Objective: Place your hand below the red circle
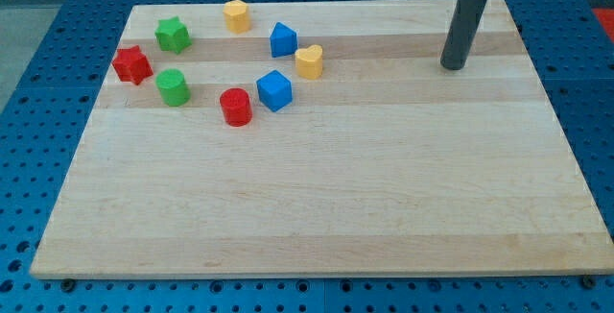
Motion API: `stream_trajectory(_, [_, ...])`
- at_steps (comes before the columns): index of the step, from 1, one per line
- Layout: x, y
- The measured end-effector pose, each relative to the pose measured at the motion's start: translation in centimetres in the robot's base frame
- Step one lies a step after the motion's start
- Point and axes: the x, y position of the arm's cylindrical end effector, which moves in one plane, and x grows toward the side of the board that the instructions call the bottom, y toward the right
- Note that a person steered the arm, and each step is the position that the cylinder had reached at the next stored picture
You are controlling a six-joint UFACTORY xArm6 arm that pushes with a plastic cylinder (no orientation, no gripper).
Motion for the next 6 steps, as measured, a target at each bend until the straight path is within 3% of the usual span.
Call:
stream_trajectory(2, [1.0, -0.2])
stream_trajectory(3, [5.3, -1.6])
stream_trajectory(6, [15.2, -16.8])
